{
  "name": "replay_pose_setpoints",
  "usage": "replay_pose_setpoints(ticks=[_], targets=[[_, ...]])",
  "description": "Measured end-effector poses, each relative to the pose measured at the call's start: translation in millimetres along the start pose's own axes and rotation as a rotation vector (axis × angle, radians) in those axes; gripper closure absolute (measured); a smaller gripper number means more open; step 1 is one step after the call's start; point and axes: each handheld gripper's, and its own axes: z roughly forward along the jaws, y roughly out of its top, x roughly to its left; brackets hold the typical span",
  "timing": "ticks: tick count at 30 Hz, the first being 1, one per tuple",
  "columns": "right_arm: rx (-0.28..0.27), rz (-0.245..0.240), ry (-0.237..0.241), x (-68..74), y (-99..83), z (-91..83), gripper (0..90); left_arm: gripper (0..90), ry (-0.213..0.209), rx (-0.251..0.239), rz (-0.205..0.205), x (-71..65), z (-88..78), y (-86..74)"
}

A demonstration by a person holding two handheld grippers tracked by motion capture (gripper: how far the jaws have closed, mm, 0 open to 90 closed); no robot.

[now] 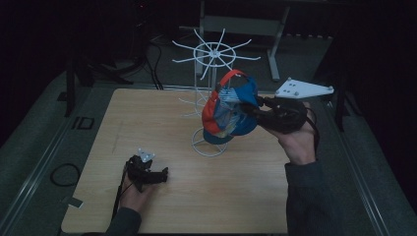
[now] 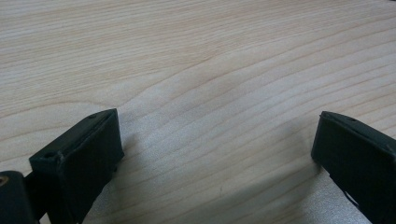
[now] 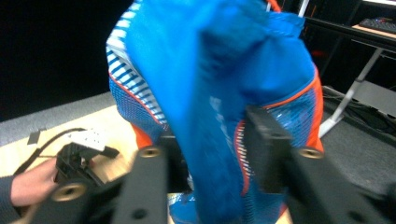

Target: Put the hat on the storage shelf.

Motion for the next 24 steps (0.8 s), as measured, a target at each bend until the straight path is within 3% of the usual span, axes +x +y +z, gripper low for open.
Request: replay_pose_setpoints(ticks=[3,7,13,24], targets=[[0.035,-0.026,-0.039,4.1,-4.6,-2.1,48.8,2.2,0.000,-0.001,-0.001,-0.1,0.0,0.0],[0.064,-0.023,-0.082,4.3,-10.2,-4.3,40.9,2.2,0.000,0.000,0.000,0.0,0.0,0.0],[0.080,0.012,-0.092,0.0,-21.3,-7.1,30.4,2.3,0.000,0.000,0.000,0.0,0.0,0.0],[0.146,0.052,-0.080,1.2,-51.4,-2.7,27.1,2.3,0.000,0.001,-0.001,-0.1,0.0,0.1]])
